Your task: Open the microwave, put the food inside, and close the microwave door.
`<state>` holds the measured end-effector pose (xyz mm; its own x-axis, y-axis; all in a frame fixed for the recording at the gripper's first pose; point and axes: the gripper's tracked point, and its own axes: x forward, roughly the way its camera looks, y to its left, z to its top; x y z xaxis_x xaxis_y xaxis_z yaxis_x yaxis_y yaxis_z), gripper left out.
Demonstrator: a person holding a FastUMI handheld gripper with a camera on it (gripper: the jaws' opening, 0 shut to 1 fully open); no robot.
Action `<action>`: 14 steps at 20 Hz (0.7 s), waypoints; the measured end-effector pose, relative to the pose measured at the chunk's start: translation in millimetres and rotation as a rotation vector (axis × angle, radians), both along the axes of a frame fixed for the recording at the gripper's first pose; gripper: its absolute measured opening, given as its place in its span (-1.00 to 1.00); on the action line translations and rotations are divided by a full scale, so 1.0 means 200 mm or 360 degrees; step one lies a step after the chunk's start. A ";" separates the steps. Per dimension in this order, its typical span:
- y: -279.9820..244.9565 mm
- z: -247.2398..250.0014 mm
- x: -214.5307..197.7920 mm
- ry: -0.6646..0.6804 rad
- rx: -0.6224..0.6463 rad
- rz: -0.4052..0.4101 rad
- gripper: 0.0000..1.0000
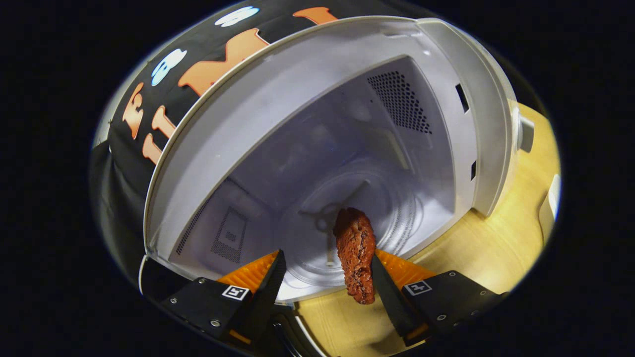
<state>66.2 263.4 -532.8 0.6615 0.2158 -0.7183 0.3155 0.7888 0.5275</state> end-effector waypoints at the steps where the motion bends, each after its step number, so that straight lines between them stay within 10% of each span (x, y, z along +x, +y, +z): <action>1: -0.01 0.01 0.00 0.0014 0.0033 -0.0018 0.95; 14: -0.08 0.10 0.11 -0.0156 -0.0125 -0.0027 0.97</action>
